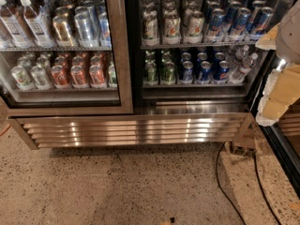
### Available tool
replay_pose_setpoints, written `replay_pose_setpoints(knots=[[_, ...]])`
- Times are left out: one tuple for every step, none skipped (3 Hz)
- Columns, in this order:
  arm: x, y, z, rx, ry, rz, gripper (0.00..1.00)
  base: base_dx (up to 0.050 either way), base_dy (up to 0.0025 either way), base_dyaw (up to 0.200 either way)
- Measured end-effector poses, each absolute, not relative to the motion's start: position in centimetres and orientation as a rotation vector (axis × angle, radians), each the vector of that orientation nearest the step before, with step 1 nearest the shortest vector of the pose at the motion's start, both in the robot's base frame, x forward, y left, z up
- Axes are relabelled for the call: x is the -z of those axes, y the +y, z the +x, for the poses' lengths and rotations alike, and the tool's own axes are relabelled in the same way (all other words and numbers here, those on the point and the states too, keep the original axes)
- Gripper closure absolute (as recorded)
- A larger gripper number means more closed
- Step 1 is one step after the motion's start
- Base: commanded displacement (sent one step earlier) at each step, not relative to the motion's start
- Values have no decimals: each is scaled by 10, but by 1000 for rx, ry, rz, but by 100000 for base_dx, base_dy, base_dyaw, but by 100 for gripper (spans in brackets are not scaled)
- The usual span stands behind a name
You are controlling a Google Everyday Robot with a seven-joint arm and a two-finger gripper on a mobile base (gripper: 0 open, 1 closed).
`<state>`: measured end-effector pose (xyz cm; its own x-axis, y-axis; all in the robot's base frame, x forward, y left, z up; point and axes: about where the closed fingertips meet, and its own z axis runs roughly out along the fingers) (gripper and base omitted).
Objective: Close right fridge door
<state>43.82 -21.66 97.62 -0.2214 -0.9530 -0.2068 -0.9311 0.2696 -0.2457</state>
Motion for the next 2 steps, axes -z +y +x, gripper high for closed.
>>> replay_pose_setpoints(knots=[[-976,-217,438,98,2232,-1725,0,3,-3,-19959],[-976,-217,438,98,2232,-1725,0,2,-4,-19964]])
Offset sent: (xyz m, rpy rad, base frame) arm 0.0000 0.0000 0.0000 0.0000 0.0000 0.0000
